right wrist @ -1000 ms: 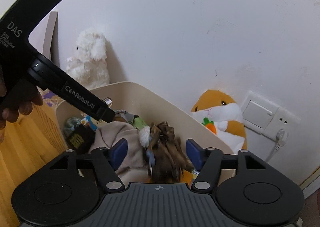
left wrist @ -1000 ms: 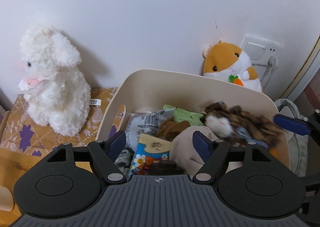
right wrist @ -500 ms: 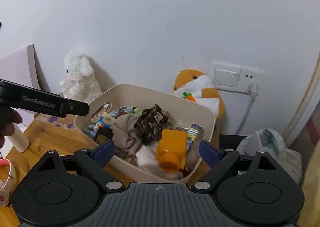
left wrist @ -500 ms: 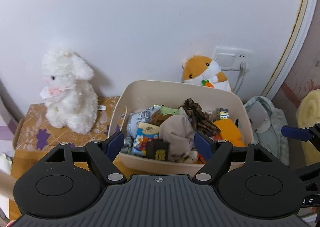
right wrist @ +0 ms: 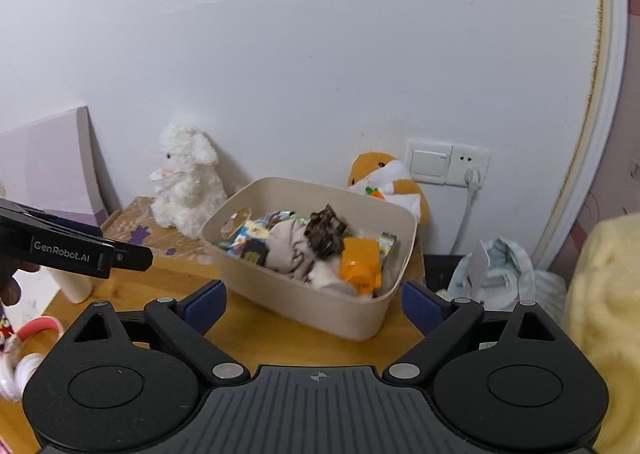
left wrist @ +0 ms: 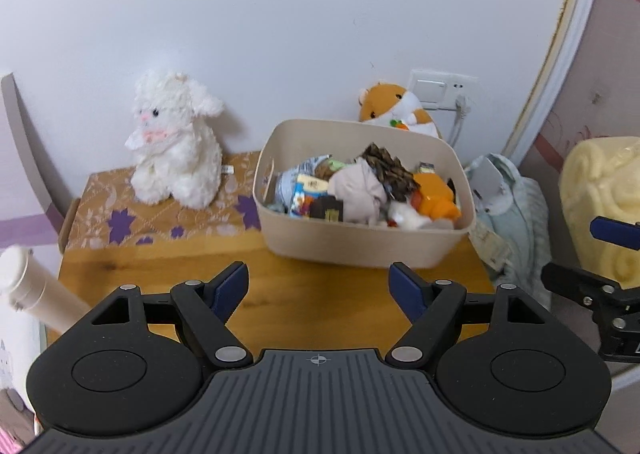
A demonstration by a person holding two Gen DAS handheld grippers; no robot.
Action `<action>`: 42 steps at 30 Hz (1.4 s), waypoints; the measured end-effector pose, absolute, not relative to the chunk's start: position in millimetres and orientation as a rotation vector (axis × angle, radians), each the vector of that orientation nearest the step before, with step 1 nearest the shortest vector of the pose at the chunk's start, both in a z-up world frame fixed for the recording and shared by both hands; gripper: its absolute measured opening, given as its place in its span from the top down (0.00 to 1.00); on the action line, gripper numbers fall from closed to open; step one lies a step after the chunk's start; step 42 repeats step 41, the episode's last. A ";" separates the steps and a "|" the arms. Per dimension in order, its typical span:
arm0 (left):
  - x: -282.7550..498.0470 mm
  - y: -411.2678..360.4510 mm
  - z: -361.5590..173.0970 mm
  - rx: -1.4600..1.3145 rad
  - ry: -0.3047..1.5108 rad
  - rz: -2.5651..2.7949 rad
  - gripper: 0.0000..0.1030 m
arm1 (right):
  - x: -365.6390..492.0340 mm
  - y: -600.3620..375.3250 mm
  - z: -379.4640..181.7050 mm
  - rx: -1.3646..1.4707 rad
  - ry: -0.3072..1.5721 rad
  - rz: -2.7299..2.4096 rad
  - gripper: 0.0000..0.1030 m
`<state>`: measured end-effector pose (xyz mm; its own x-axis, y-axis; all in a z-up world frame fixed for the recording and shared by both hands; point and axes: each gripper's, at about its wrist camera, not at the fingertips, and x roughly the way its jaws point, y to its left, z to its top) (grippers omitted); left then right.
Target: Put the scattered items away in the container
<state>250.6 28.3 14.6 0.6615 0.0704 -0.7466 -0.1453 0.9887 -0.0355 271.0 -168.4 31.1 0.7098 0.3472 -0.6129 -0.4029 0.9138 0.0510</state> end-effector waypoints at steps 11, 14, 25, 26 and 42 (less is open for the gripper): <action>151.4 25.9 36.5 -0.066 0.767 0.106 0.24 | 177.7 -178.3 48.5 -0.080 0.651 0.375 0.06; 124.9 23.1 40.4 -0.029 0.745 0.108 0.24 | 157.4 -182.3 53.0 -0.050 0.635 0.366 0.06; 51.1 29.5 44.4 -0.044 0.784 0.038 0.24 | 97.7 -188.3 62.8 -0.063 0.656 0.326 0.05; 45.6 29.2 44.2 -0.044 0.793 0.029 0.24 | 92.9 -188.9 64.8 -0.071 0.657 0.322 0.05; 2.0 20.6 44.7 -0.013 0.848 -0.045 0.24 | 56.7 -189.3 77.4 -0.105 0.682 0.315 0.03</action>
